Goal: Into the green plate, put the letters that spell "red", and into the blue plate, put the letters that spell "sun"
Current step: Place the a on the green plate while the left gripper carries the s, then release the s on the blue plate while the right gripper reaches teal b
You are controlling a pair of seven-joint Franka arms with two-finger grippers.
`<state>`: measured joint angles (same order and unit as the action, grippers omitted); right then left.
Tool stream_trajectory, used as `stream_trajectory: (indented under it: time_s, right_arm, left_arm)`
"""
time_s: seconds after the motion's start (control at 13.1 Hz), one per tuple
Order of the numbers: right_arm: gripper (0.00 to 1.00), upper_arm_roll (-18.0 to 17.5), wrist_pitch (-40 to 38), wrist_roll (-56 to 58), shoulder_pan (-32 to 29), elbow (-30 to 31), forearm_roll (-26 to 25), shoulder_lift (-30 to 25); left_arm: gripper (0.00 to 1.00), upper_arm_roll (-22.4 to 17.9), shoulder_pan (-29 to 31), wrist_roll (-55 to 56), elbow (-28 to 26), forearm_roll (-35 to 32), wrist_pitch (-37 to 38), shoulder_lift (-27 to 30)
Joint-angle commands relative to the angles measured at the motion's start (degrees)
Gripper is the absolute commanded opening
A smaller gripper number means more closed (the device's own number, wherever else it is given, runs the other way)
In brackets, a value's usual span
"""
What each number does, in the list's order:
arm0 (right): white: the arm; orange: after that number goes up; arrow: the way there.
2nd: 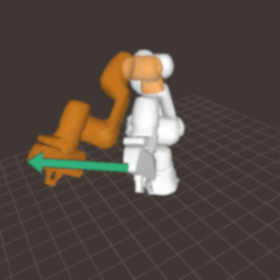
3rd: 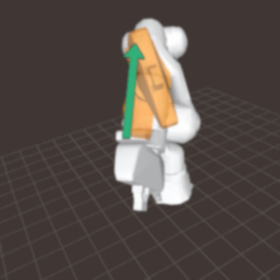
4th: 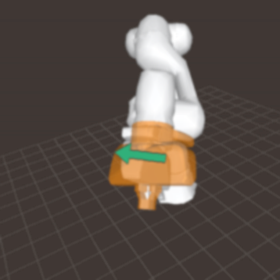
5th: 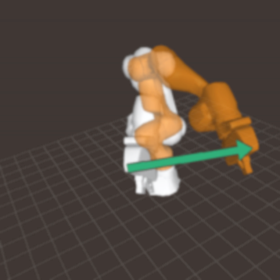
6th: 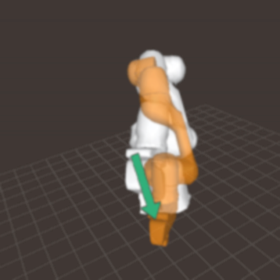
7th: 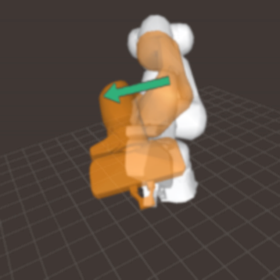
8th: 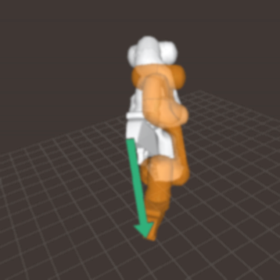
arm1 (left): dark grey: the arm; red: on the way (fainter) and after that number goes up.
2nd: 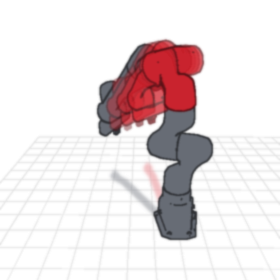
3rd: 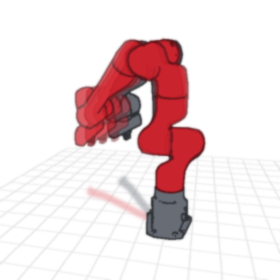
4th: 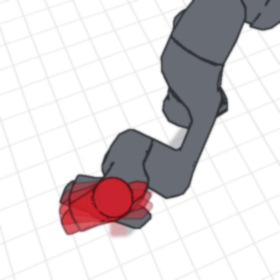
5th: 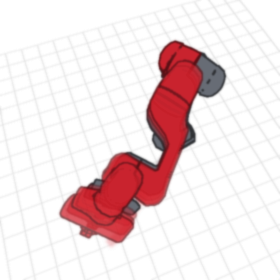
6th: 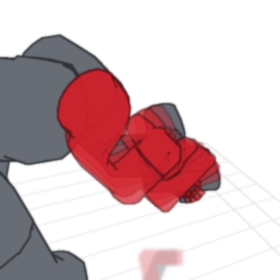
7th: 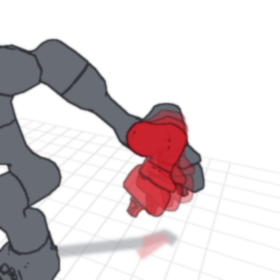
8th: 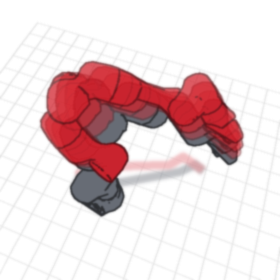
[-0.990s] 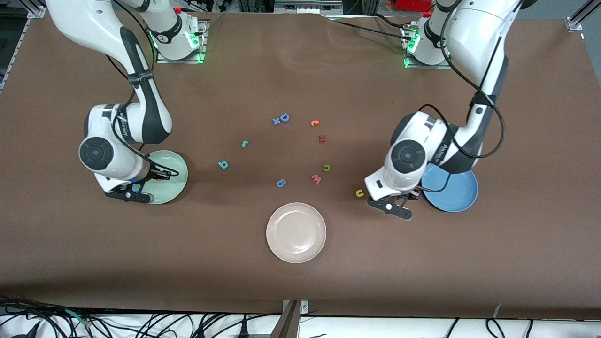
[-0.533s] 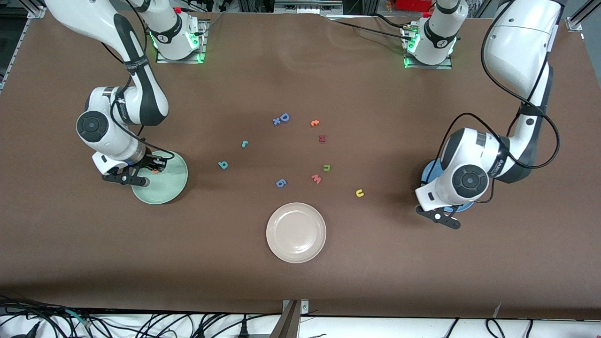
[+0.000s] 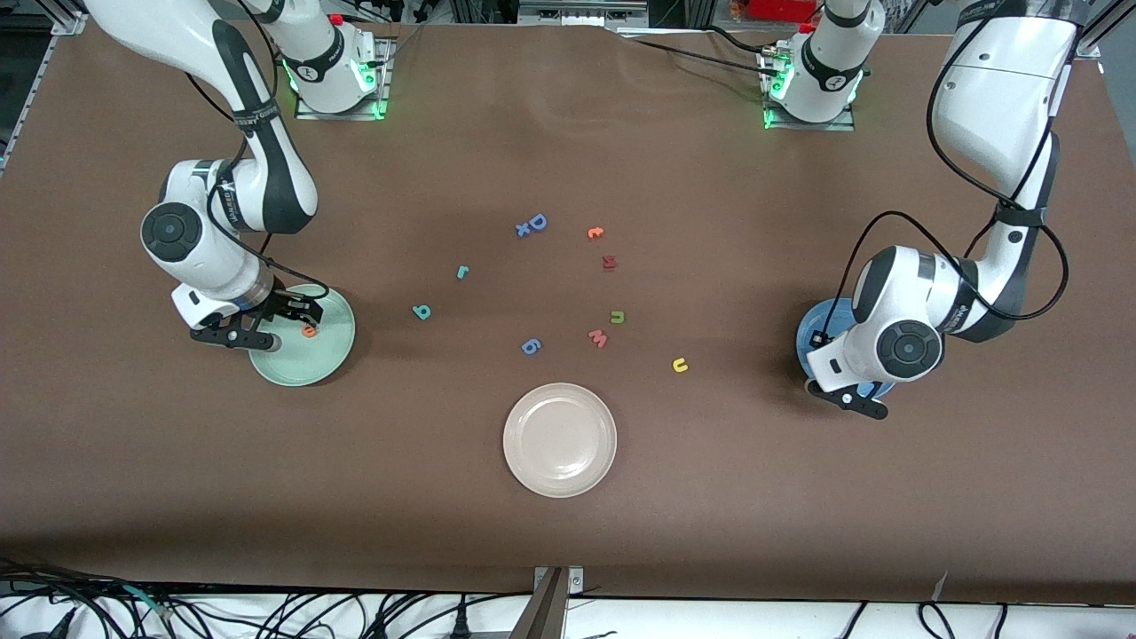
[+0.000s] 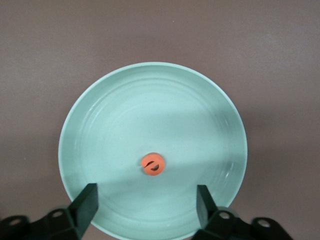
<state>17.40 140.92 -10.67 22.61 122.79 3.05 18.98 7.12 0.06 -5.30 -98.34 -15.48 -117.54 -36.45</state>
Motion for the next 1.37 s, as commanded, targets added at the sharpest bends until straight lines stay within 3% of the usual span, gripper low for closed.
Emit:
stream_trajectory:
  time_s: [0.0,0.08,0.15,0.3,0.53,1.14,1.29]
  right_arm:
    - [0.99,-1.7,-2.0,-2.6,0.4,-1.0,4.1,-1.2]
    - [0.99,-2.8,-2.0,-4.9,0.5,-1.1,4.4,-1.1]
    - [0.99,-4.2,-2.0,-7.9,0.5,-1.2,4.4,-1.0]
    - [0.99,-6.9,-2.0,-13.8,0.5,-2.0,4.4,-0.4]
    - [0.99,-9.9,-1.9,-22.6,1.8,-2.3,4.4,1.1]
    - [0.99,-10.0,-0.7,-34.8,8.4,-7.3,4.3,9.2]
    - [0.99,-10.0,0.8,-34.9,8.6,-7.2,4.4,10.3]
  left_arm:
    - [0.06,0.7,2.0,-0.8,-4.6,-1.0,-5.1,1.1]
    - [0.11,0.7,2.3,-0.8,-4.9,-1.0,-5.9,1.0]
    - [0.22,0.7,2.3,-0.8,-4.9,-1.0,-5.9,1.0]
    - [1.0,0.7,2.3,-0.7,-5.0,-1.0,-5.8,1.1]
    - [1.0,1.1,2.3,-0.6,-4.8,-0.9,-3.9,2.5]
    - [1.0,7.8,2.1,1.2,-2.8,0.4,-0.6,7.7]
    - [1.0,8.6,1.6,1.3,-0.5,4.6,-0.3,7.9]
